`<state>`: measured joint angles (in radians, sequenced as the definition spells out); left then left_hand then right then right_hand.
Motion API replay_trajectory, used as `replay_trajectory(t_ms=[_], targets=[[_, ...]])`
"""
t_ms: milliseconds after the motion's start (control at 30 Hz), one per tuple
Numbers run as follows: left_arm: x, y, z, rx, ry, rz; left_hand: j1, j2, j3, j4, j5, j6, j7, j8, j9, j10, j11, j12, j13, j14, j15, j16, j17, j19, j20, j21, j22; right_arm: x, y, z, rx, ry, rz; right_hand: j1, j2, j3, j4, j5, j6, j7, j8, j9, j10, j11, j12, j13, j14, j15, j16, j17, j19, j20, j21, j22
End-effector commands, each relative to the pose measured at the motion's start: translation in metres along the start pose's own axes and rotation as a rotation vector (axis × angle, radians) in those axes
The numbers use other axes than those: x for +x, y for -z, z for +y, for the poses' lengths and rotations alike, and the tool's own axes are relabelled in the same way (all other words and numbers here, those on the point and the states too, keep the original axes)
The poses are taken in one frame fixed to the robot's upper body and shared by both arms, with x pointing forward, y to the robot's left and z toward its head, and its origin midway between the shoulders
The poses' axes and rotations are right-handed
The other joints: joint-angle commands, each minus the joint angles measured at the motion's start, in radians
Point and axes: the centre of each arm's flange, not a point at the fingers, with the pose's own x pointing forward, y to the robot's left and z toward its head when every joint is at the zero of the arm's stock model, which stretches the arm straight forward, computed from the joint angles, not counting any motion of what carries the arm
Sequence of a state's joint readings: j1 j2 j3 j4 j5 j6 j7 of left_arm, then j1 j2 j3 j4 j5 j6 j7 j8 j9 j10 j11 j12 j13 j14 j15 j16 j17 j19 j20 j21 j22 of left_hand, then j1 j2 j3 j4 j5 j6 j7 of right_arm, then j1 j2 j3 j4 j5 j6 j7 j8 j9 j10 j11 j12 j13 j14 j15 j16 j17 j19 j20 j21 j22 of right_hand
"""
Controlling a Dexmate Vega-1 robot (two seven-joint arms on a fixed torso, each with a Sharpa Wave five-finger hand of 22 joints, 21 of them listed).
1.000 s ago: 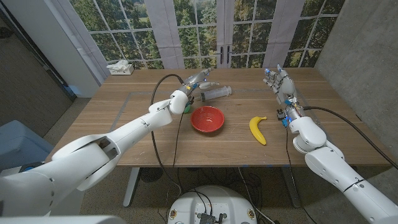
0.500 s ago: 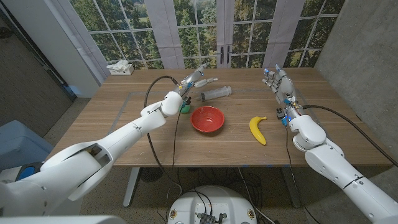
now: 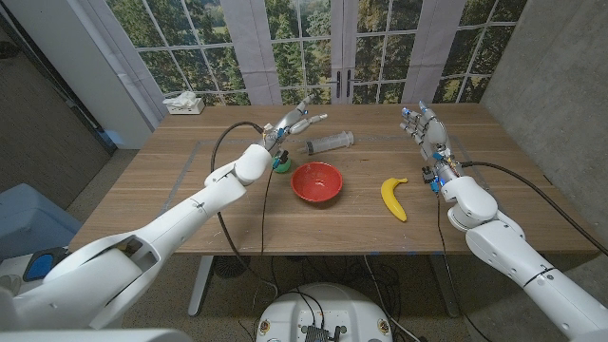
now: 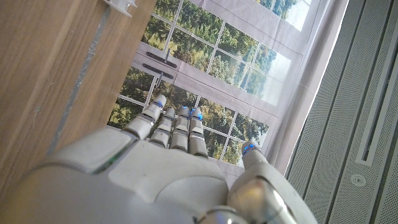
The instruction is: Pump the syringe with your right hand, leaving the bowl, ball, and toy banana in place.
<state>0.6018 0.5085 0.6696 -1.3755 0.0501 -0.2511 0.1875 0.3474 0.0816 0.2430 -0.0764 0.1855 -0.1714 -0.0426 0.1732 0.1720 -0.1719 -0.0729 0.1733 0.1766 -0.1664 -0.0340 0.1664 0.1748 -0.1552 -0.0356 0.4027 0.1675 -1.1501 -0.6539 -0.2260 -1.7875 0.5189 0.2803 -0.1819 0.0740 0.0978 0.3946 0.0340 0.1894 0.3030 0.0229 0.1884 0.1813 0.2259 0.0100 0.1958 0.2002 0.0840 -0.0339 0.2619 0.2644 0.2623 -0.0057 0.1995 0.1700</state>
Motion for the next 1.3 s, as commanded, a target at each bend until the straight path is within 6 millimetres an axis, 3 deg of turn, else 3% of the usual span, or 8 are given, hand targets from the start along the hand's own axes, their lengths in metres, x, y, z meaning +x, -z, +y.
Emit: replay_trajectory(t_ms=[33,700,933,1033,1100,1167,1300], targets=[[-0.020,-0.006,0.009,-0.130,-0.038,-0.036,-0.013,0.003,0.000,0.005,0.010,-0.147,0.003,0.000,0.001,-0.211,-0.001,-0.001,0.001,-0.128,-0.023,0.004,0.002,-0.016,-0.062,-0.009,0.001,0.002,0.007,-0.004,0.017,-0.002,0.012,0.002,0.020,0.002,-0.007,-0.001,-0.010,0.002,-0.004,0.003,-0.008,-0.001,-0.002,0.000,-0.008,-0.027,-0.009,0.001,0.004,-0.009,-0.003,0.003],[-0.041,-0.005,0.030,-0.334,-0.063,-0.063,-0.037,0.015,-0.002,0.011,0.015,-0.137,-0.016,0.010,0.000,-0.216,-0.003,0.006,0.000,-0.136,-0.028,0.010,0.000,-0.019,-0.065,-0.029,0.001,0.010,0.011,-0.002,0.041,-0.014,0.014,0.004,0.013,0.005,-0.014,0.000,-0.065,0.001,-0.014,0.001,-0.045,-0.012,-0.011,-0.002,-0.029,-0.036,-0.029,-0.012,-0.005,-0.012,-0.006,0.003],[-0.052,-0.002,0.037,-0.432,-0.087,-0.086,-0.064,0.061,0.010,0.030,0.020,-0.083,-0.024,0.025,-0.002,-0.175,-0.010,0.019,-0.002,-0.106,-0.038,0.021,0.000,0.009,-0.066,-0.039,0.001,0.014,0.013,0.000,0.061,-0.021,0.008,0.000,0.017,0.006,-0.011,0.000,-0.074,-0.004,-0.013,0.001,-0.051,-0.018,-0.011,-0.003,-0.032,-0.039,-0.032,-0.014,-0.007,-0.013,-0.007,0.003],[-0.055,0.001,0.037,-0.498,-0.105,-0.096,-0.073,0.070,0.012,0.037,0.021,-0.074,-0.026,0.025,-0.002,-0.168,-0.011,0.021,-0.003,-0.101,-0.041,0.023,0.001,0.017,-0.067,-0.041,0.001,0.016,0.014,0.001,0.077,-0.030,0.007,-0.006,0.043,0.015,0.002,0.004,-0.080,-0.013,-0.010,0.000,-0.054,-0.025,-0.009,-0.004,-0.034,-0.047,-0.034,-0.014,-0.008,-0.038,-0.007,0.003],[-0.056,0.005,0.038,-0.551,-0.098,-0.092,-0.101,0.099,0.019,0.065,0.025,-0.067,-0.020,0.023,-0.002,-0.163,-0.010,0.019,-0.003,-0.096,-0.040,0.023,0.003,0.027,-0.064,-0.046,0.002,0.017,0.014,0.002,0.074,-0.028,0.007,-0.009,0.048,0.017,0.007,0.005,-0.082,-0.015,-0.009,0.000,-0.057,-0.028,-0.009,-0.004,-0.037,-0.049,-0.035,-0.013,-0.006,-0.052,-0.006,0.002],[-0.057,0.008,0.039,-0.593,-0.109,-0.094,-0.115,0.110,0.024,0.080,0.028,-0.062,-0.017,0.022,-0.002,-0.158,-0.007,0.020,-0.003,-0.093,-0.037,0.024,0.004,0.032,-0.062,-0.048,0.003,0.018,0.014,0.003,0.076,-0.030,0.006,-0.010,0.048,0.018,0.008,0.005,-0.084,-0.016,-0.009,0.000,-0.057,-0.028,-0.008,-0.004,-0.038,-0.049,-0.036,-0.013,-0.005,-0.055,-0.005,0.002],[-0.060,0.012,0.041,-0.629,-0.131,-0.104,-0.152,0.131,0.051,0.137,0.042,-0.048,-0.009,0.019,-0.003,-0.145,-0.002,0.020,-0.003,-0.081,-0.034,0.025,0.004,0.042,-0.061,-0.057,0.004,0.020,0.013,0.003,0.080,-0.023,-0.001,-0.011,0.042,0.017,0.007,0.005,-0.089,-0.015,-0.010,-0.001,-0.061,-0.025,-0.009,-0.004,-0.040,-0.049,-0.038,-0.015,-0.002,-0.059,-0.005,0.002]])
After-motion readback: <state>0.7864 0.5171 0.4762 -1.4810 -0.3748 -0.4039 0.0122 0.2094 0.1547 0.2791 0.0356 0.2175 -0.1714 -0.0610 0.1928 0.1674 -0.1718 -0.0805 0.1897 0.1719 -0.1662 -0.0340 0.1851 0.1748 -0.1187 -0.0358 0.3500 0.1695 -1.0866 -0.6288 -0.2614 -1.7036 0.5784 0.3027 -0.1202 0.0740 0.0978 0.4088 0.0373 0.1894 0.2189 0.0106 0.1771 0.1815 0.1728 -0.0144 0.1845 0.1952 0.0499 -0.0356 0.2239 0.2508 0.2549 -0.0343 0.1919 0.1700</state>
